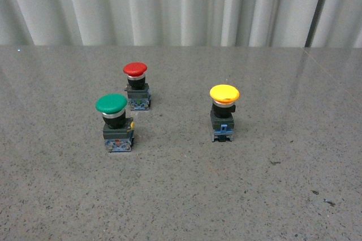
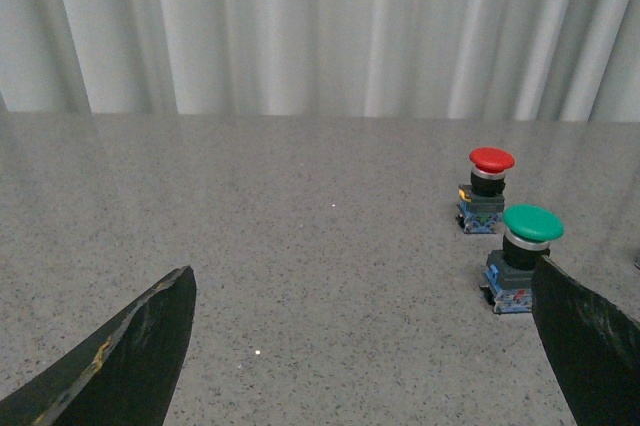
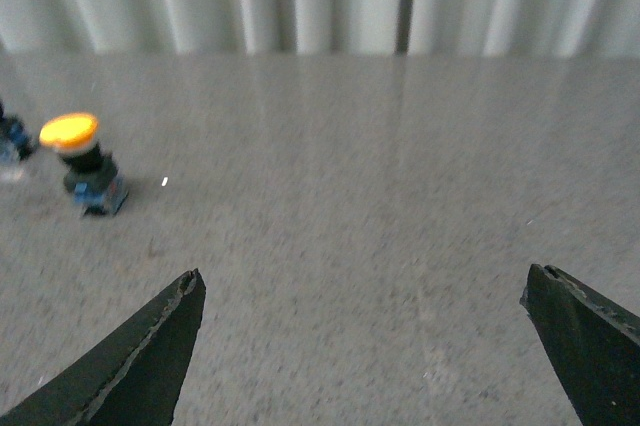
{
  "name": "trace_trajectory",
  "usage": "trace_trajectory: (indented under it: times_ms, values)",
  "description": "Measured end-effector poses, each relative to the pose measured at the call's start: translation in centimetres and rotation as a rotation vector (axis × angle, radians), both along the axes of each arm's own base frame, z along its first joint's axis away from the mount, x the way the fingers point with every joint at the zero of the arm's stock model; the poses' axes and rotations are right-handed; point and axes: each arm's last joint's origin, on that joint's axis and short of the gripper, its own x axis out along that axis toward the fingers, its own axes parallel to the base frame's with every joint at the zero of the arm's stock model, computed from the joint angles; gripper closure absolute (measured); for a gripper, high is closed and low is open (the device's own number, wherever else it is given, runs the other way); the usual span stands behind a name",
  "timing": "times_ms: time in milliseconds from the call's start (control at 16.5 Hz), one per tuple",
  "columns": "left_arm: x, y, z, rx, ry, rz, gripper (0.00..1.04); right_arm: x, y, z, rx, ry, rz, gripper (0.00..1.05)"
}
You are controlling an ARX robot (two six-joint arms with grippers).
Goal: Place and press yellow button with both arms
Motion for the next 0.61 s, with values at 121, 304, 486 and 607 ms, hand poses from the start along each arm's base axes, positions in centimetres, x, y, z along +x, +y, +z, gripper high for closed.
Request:
trace_trajectory:
  times_ms: [121,304,486,607]
  values:
    - [0.0,0.0,0.0,-0.001,0.0,-0.001,0.07,2.1,0.9,2.7,-0.036,0.049,0.096,0.07]
    - [0.0,0.0,0.0,-0.001,0.0,0.0,0.07,7.4,3.1,10.0,-0.056,-0.131,0.165,0.07]
    - [0.0,0.0,0.0,-0.001,0.0,-0.001,0.07,14.2,7.3,10.5,-0.062,-0.013,0.276,0.07]
    - [0.0,0.0,0.0,-0.001,0.0,-0.001,0.07,18.0,10.2,10.6,-0.056,0.046,0.313,0.07]
